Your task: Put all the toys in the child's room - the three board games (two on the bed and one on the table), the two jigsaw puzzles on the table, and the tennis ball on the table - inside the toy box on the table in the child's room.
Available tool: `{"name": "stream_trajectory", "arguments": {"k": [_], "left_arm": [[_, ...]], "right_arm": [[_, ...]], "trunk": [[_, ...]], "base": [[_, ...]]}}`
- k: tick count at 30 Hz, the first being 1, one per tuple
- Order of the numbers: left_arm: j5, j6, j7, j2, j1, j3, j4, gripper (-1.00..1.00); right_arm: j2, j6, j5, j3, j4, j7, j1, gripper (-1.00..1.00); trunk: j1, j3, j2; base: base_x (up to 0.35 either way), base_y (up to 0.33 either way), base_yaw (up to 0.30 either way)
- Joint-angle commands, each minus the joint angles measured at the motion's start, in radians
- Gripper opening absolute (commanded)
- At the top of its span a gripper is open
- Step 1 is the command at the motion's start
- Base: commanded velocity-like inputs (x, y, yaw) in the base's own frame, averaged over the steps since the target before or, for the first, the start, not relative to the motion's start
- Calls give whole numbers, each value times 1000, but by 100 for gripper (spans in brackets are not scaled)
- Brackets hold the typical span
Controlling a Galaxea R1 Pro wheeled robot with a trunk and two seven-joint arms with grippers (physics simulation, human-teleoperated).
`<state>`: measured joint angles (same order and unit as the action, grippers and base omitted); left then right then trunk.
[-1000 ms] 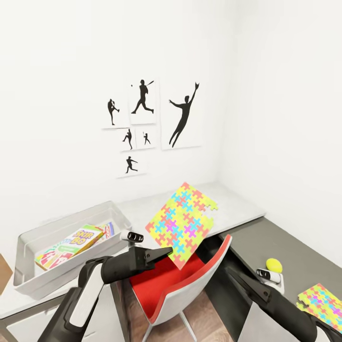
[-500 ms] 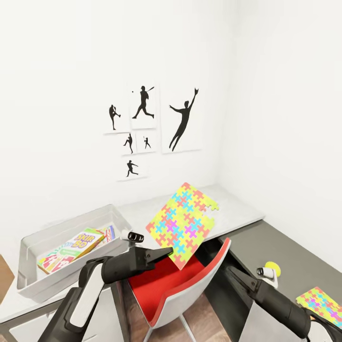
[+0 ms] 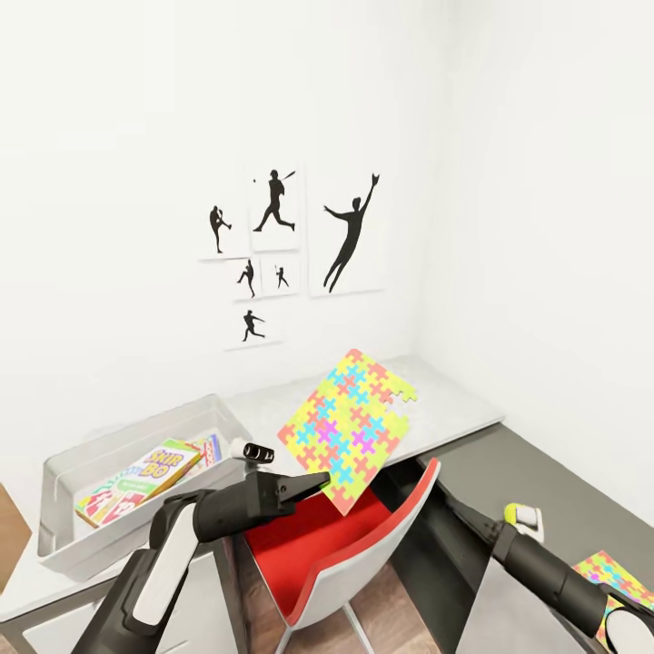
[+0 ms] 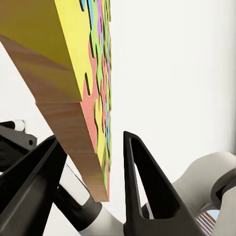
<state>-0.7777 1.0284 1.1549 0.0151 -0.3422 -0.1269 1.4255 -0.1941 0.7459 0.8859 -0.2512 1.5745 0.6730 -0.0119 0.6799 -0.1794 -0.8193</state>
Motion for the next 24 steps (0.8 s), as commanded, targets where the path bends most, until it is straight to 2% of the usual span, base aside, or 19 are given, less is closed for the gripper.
{"name": "stream_trajectory", "arguments": {"k": [1, 3, 6, 24], "left_arm": [[0, 4, 2, 0, -1, -1, 0, -100], [0, 4, 2, 0, -1, -2, 0, -100], [0, 4, 2, 0, -1, -1, 0, -100], [0, 4, 2, 0, -1, -1, 0, -100]], "right_arm": [[0, 15, 5, 1, 1, -51, 1, 100], [0, 41, 9, 4, 0, -101, 1, 100], [2, 63, 12, 11, 1, -126, 1, 100], [4, 72, 15, 25, 0, -130, 1, 100]], "trunk": [[-4, 2, 6], [-11, 8, 20], [-23, 18, 41], [-92, 74, 167]], "base": [[0, 0, 0], [0, 0, 0], [0, 0, 0], [0, 0, 0]]}}
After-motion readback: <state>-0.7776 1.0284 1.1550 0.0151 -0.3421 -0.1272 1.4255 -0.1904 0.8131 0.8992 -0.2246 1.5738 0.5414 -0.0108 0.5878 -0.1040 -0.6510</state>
